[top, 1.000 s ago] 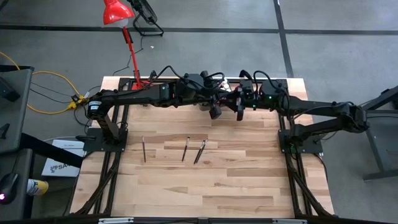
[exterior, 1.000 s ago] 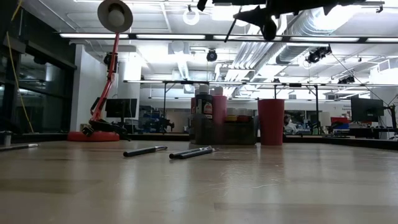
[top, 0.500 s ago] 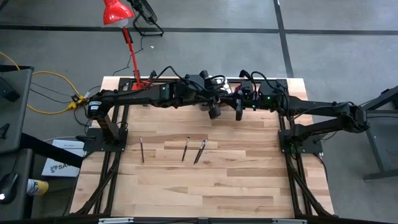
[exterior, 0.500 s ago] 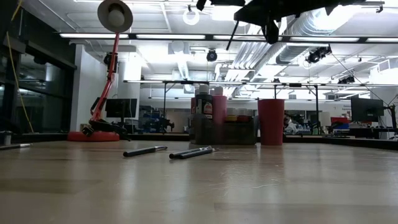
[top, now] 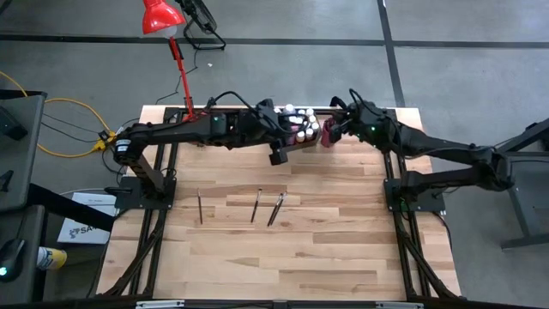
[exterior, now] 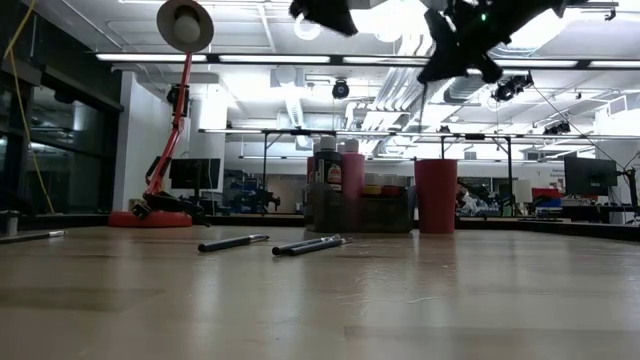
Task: Pick & Place Paint Supplies
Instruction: Put the black paintbrush into the red cup
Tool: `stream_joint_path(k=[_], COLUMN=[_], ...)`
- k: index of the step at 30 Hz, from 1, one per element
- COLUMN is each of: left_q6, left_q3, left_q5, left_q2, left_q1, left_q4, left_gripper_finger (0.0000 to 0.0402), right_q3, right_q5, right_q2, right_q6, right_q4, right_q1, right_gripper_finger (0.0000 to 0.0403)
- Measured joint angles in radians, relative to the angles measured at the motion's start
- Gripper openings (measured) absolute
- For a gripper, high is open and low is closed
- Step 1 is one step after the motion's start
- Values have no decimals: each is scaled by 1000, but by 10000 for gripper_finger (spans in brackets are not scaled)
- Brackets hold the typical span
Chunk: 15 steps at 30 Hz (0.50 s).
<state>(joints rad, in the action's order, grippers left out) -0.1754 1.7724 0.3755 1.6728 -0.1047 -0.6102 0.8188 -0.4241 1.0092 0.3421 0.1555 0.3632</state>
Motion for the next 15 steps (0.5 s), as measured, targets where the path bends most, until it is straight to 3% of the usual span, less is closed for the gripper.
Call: stream_joint_path(k=[4, 10, 15], left_q6=[47, 173, 374], left_q3=[-2, -99, -201], left_q5=[38, 103, 151], left_q2=[-5, -4, -4], left_q1=[8, 36, 49], left_q4=[-108, -138, -214], left_gripper_finger=[127, 126, 126], right_q3=[0, 0, 0], right_q5=[-27, -64, -6], right_q2=[15, 75, 130], right_q6=[-41, -55, -55], right_q4=[37, 51, 59], right_q1=[63, 134, 175], right_gripper_finger=[12, 12, 15])
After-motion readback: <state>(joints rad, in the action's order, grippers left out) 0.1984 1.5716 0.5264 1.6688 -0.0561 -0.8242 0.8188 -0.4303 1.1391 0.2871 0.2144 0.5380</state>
